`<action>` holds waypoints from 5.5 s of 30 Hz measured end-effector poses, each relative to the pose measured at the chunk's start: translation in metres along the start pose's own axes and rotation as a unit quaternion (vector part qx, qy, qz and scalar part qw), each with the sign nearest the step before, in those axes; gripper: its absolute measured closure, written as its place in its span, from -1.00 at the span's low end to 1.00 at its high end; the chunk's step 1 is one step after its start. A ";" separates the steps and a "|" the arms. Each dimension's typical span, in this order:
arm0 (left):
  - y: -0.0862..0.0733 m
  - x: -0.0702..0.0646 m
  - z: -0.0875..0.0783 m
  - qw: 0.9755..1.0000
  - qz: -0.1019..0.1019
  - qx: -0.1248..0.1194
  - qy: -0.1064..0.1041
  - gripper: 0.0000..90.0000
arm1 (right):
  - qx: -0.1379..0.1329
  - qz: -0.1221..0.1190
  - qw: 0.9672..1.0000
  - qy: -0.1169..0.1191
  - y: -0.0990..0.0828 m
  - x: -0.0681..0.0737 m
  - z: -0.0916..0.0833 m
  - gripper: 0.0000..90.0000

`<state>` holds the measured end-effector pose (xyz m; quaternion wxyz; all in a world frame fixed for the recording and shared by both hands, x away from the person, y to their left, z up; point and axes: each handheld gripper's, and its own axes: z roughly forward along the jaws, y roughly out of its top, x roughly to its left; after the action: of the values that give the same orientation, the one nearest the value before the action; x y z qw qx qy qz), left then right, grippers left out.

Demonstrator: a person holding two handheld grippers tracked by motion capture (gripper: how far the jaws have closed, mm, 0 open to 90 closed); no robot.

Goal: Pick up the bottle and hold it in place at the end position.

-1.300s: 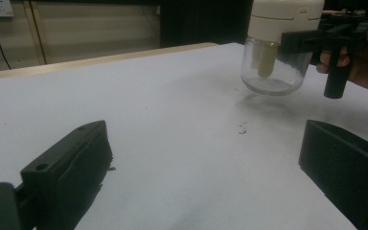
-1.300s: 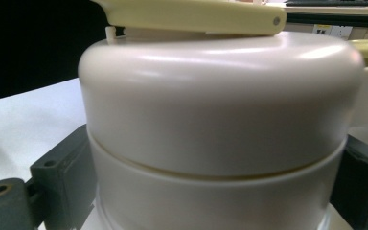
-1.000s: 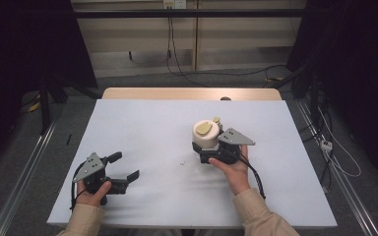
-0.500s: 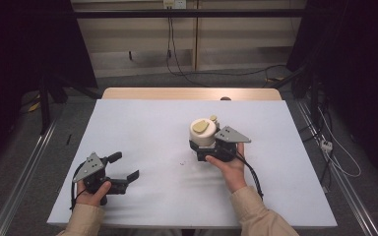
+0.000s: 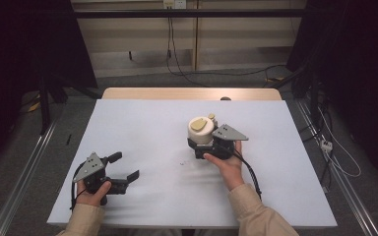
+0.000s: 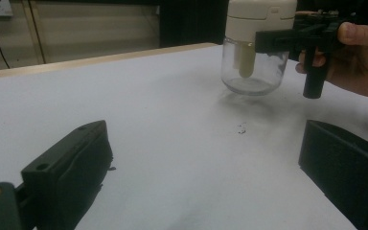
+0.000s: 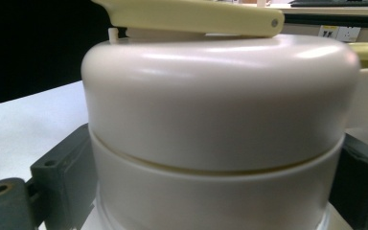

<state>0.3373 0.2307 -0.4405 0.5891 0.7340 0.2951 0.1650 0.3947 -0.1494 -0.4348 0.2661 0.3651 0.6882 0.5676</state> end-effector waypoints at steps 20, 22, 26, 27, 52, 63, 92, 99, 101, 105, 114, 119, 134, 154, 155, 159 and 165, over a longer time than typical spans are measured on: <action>-0.001 -0.001 0.001 1.000 0.000 0.002 -0.001 -0.93 | -0.001 -0.001 1.000 -0.002 0.001 -0.004 0.007 -0.87; -0.001 -0.001 0.001 1.000 -0.001 0.002 -0.002 -0.92 | -0.001 0.001 1.000 -0.002 0.001 -0.004 0.008 -0.87; -0.001 -0.001 0.002 1.000 -0.001 0.003 -0.003 -0.92 | -0.002 0.001 1.000 0.000 0.001 -0.004 0.010 -0.87; -0.001 -0.001 0.002 1.000 -0.001 0.003 -0.003 -0.92 | -0.002 0.001 1.000 0.000 0.001 -0.004 0.010 -0.87; -0.002 -0.002 0.003 1.000 -0.003 0.004 -0.005 -0.93 | 0.001 0.008 1.000 -0.006 -0.002 -0.012 0.022 -0.87; -0.003 -0.002 0.004 1.000 -0.006 0.005 -0.004 -0.93 | 0.001 0.008 1.000 -0.005 -0.002 -0.013 0.028 -0.87; -0.004 -0.003 0.005 1.000 -0.007 0.006 -0.005 -0.93 | 0.007 0.009 1.000 -0.004 -0.006 -0.011 0.039 -0.86; -0.004 -0.002 0.004 1.000 -0.008 0.007 -0.003 -0.93 | 0.011 0.005 1.000 -0.005 -0.007 -0.010 0.040 -0.84; -0.004 -0.002 0.004 1.000 -0.007 0.008 -0.003 -0.93 | 0.013 0.005 1.000 -0.003 -0.008 -0.010 0.041 -0.84; -0.004 -0.002 0.003 1.000 -0.008 0.007 -0.002 -0.93 | 0.012 0.006 1.000 -0.004 -0.007 -0.010 0.044 -0.84; -0.005 -0.001 0.003 1.000 -0.009 0.007 -0.001 -0.93 | 0.015 0.004 1.000 0.000 -0.008 -0.009 0.047 -0.84; -0.005 -0.002 0.003 1.000 -0.008 0.008 0.000 -0.93 | 0.014 0.004 1.000 -0.002 -0.008 -0.010 0.047 -0.84; -0.005 -0.002 0.003 1.000 -0.010 0.008 0.000 -0.93 | 0.009 0.001 1.000 0.003 -0.006 -0.005 0.054 -0.84; -0.006 -0.002 0.003 1.000 -0.010 0.010 0.001 -0.93 | 0.016 0.001 1.000 0.006 -0.008 -0.006 0.058 -0.84; -0.006 -0.002 0.003 1.000 -0.011 0.009 0.002 -0.93 | 0.016 -0.001 1.000 0.006 -0.009 -0.006 0.058 -0.84; -0.006 -0.002 0.003 1.000 -0.010 0.010 0.002 -0.93 | 0.018 0.000 1.000 0.005 -0.009 -0.005 0.058 -0.84; -0.005 -0.002 0.004 1.000 -0.011 0.007 0.001 -0.93 | 0.023 0.001 1.000 0.009 -0.010 -0.006 0.055 -0.85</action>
<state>0.3362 0.2272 -0.4463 0.5851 0.7348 0.3052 0.1568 0.4393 -0.1227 -0.4565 0.2510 0.3670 0.7028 0.5554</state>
